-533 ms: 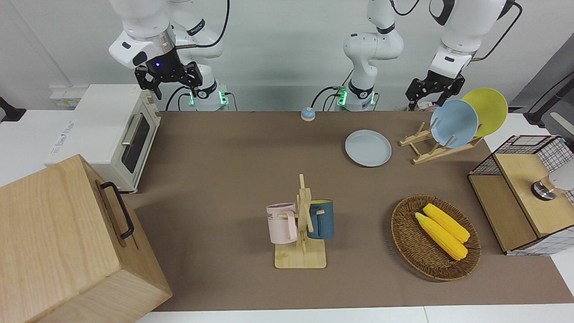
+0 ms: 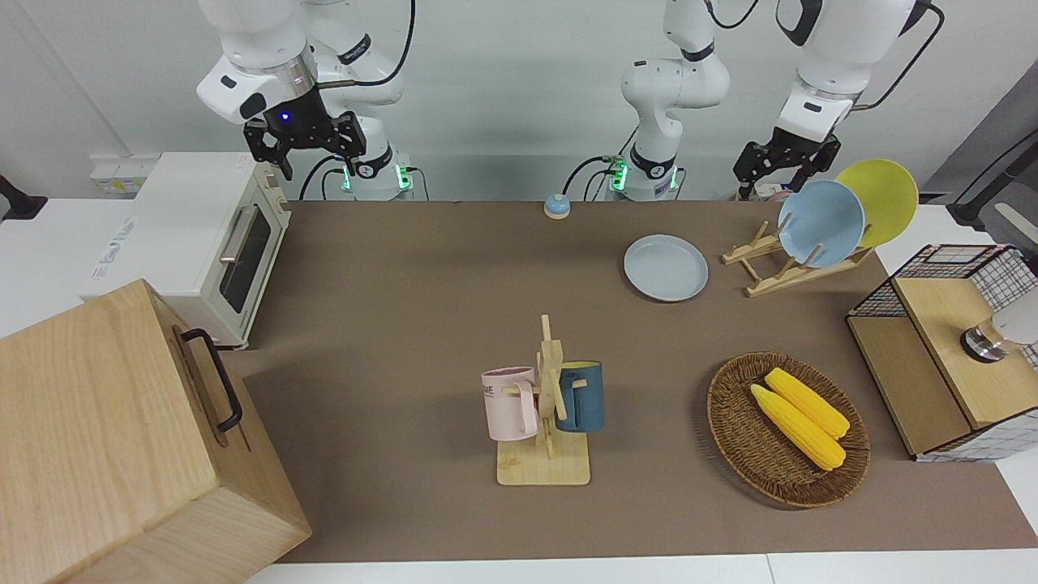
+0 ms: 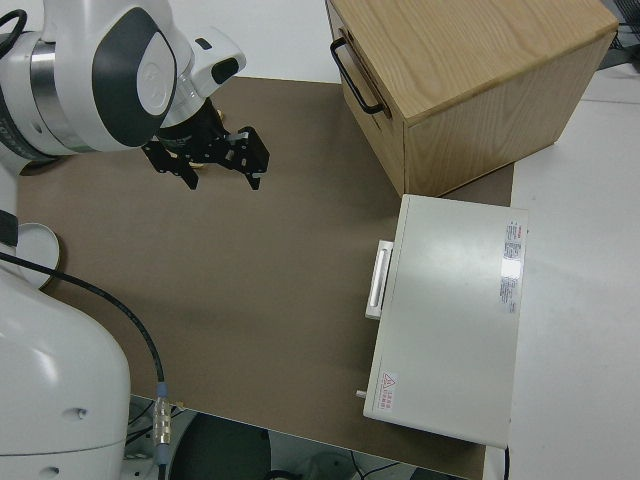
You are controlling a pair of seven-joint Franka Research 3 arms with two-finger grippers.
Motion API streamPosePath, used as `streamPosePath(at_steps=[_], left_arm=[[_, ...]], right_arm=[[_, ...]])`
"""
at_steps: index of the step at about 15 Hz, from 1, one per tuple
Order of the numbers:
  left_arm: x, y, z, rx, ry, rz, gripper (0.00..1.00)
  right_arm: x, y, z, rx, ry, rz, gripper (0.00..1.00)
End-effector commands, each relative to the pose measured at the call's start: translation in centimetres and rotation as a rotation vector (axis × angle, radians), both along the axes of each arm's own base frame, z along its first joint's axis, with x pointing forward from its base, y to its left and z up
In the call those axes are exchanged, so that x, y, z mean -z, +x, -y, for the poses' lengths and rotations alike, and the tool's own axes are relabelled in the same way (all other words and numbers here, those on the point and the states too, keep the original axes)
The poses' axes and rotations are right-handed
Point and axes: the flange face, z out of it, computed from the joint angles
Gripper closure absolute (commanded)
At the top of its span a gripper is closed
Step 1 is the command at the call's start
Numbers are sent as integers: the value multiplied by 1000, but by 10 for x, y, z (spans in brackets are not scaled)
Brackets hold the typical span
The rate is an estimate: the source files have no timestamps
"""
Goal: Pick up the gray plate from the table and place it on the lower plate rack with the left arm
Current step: 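Move the left gripper toward the gray plate on the table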
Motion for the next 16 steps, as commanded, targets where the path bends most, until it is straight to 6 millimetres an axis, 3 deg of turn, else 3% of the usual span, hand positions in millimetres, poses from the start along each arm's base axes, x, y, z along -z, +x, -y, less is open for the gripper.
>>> streamPosePath(at_steps=[1, 5, 8, 16], left_arm=[[3, -1, 0, -14, -11, -19, 5], [11, -1, 0, -14, -11, -29, 5], [39, -1, 2, -1, -11, -37, 7], [165, -17, -1, -3, -9, -19, 7]], right_arm=[[-4, -3, 4, 5, 2, -5, 11], [-4, -3, 4, 5, 2, -5, 13], [-4, -3, 4, 5, 2, -5, 11], [-4, -3, 4, 5, 2, -5, 11]])
